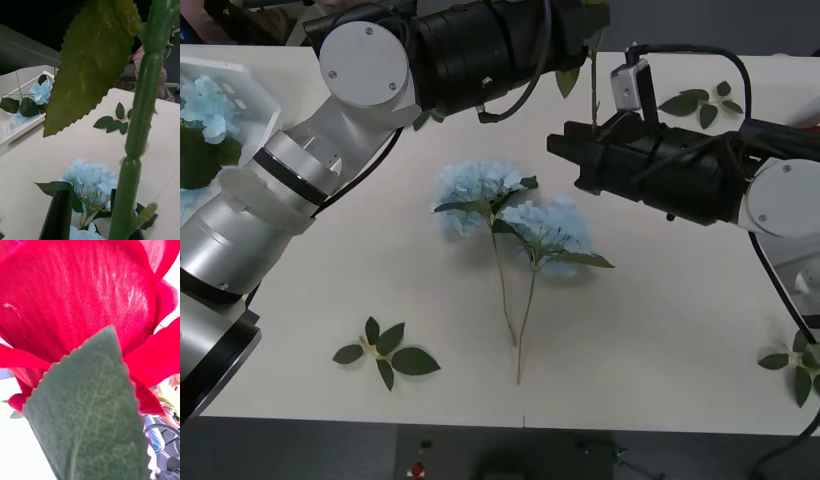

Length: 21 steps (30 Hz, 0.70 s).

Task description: Put the red flowers into the right box and the blue flowers into the left box

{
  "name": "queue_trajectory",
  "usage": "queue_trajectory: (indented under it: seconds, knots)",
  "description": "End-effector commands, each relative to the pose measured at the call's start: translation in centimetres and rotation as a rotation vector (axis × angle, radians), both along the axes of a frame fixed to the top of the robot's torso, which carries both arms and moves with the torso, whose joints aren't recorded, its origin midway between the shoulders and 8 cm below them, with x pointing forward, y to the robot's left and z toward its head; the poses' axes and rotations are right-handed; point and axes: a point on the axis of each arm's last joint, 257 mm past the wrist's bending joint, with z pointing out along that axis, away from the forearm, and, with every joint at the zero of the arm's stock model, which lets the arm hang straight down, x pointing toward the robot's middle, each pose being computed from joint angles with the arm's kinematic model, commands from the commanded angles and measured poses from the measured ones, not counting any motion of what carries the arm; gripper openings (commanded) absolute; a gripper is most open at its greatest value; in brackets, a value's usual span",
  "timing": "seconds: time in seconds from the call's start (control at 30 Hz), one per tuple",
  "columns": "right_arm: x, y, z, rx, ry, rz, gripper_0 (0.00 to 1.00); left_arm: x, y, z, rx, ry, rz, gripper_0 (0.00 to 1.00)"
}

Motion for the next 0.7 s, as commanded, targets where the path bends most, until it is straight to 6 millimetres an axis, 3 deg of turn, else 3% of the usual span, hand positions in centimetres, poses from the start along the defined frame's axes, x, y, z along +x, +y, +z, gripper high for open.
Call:
queue_trajectory:
  seconds: [0.03, 0.23, 0.27, 0.3, 0.37, 0.6, 0.7]
  knots:
    - [0.1, 0.6, 1.6, -0.029, -0.070, 0.015, 0.00, -0.6, -0.6, 3.6, -0.041, -0.038, -0.016, 0.00]
    - [0.0, 0.6, 1.4, -0.034, -0.064, 0.022, 0.00, -0.6, -0.6, 3.6, -0.041, -0.038, -0.016, 0.00]
    - [0.0, 0.6, 1.4, -0.036, -0.066, 0.022, 0.00, -0.6, -0.6, 3.6, -0.041, -0.038, -0.016, 0.11]
    - [0.0, 0.6, 1.4, -0.034, -0.064, 0.022, 0.00, -0.6, -0.6, 3.6, -0.041, -0.038, -0.016, 0.54]
    - [0.0, 0.6, 1.4, -0.034, -0.064, 0.022, 0.00, -0.6, -0.6, 3.6, -0.041, -0.038, -0.016, 1.00]
    - [0.2, 0.4, 1.2, -0.045, -0.065, 0.015, 0.00, -0.6, -0.6, 3.6, -0.041, -0.038, -0.016, 1.00]
    - [0.7, -0.6, 0.4, -0.060, -0.044, -0.002, 0.00, -0.6, -0.6, 3.6, -0.041, -0.038, -0.016, 1.00]
